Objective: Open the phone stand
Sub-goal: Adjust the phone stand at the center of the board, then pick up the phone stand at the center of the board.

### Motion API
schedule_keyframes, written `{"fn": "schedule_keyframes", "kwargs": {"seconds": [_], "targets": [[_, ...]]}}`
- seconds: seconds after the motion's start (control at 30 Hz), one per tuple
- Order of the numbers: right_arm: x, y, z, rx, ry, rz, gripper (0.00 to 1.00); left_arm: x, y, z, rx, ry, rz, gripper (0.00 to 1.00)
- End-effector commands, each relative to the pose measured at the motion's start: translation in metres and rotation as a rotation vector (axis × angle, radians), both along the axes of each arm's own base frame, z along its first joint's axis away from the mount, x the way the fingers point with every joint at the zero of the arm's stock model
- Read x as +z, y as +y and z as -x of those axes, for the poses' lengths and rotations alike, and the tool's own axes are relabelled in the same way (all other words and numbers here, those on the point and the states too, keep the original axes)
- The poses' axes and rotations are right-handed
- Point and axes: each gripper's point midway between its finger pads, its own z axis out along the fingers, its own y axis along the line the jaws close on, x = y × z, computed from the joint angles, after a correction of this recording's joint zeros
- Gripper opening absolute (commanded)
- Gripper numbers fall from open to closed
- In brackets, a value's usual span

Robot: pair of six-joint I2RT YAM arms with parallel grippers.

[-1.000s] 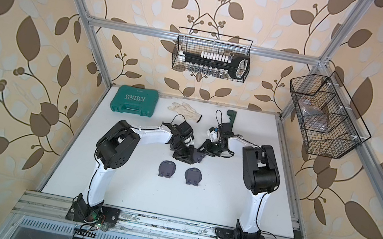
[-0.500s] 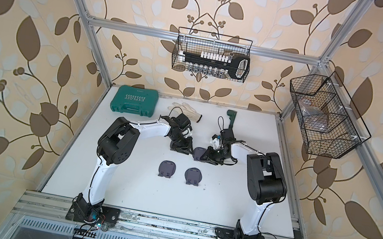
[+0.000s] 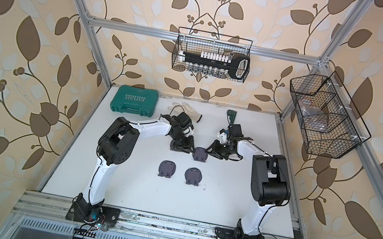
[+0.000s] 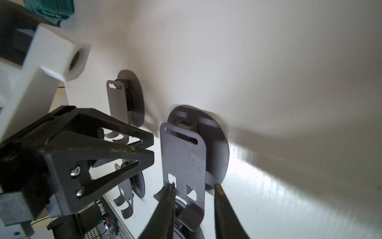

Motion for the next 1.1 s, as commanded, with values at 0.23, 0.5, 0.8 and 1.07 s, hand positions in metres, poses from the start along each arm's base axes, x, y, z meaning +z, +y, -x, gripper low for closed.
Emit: {"fn": "schedule_keyframes", "kwargs": {"seconds": [0.23, 0.5, 0.8, 1.07], "targets": [[-0.019, 0.009, -0.019, -0.010, 0.014, -0.060, 0.27, -0.002, -0.009, -0.014, 0.000, -0.021, 0.013, 0.25], [-0.025, 0.015, -0.024, -0.014, 0.009, -0.115, 0.25, -0.008, -0.013, -0.016, 0.001, -0.008, 0.018, 0.21], [-0.039, 0.020, -0.019, -0.015, 0.037, -0.144, 0.20, -0.009, -0.018, -0.020, 0.000, 0.000, 0.034, 0.20], [-0.050, 0.032, -0.008, -0.026, 0.066, -0.211, 0.11, -0.014, -0.020, -0.019, -0.001, 0.013, 0.041, 0.20]]}}
